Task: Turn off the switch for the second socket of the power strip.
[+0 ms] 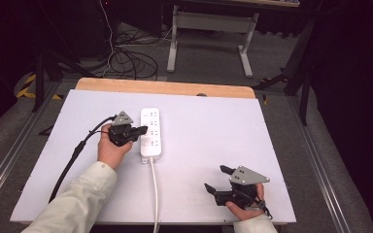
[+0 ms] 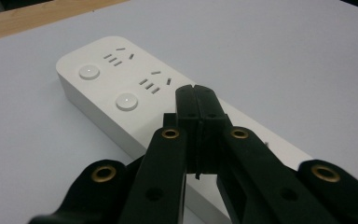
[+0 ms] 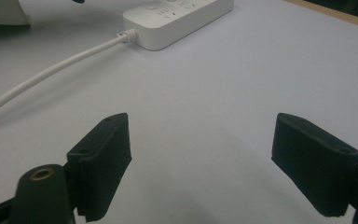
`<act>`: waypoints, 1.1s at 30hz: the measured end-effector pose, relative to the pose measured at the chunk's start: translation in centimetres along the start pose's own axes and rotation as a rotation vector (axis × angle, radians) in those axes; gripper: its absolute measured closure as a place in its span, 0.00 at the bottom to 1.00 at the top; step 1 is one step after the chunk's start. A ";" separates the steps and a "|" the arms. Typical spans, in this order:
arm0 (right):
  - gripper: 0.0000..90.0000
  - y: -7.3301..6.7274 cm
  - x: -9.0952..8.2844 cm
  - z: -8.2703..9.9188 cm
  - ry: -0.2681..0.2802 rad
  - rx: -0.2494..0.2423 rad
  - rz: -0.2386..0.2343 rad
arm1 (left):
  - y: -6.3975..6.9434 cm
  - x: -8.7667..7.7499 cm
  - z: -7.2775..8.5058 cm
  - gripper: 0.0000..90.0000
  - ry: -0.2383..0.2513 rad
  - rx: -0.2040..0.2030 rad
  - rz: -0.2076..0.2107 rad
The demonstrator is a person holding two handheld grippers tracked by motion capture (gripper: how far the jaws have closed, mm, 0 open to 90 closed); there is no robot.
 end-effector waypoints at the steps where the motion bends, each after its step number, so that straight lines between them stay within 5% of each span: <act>1: 0.22 0.0 0.0 0.0 0.000 -0.001 0.000 | -0.2 0.2 0.1 1.00 -0.004 0.008 -0.006; 12: 0.22 0.0 0.0 0.0 -0.002 -0.001 -0.001 | -1.0 1.0 0.8 1.00 -0.029 0.015 -0.044; 33: 0.22 0.0 0.1 0.1 -0.005 -0.001 -0.003 | -1.0 1.4 1.1 1.00 -0.043 0.050 -0.052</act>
Point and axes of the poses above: each handheld gripper's, and its own axes: x roughly forward along the jaws, z roughly out of its underside, y roughly to its right, the point moved 8 cm from there along x, roughly forward along the jaws, and after that the axes turned 5 degrees about z, right-handed, at the moved point
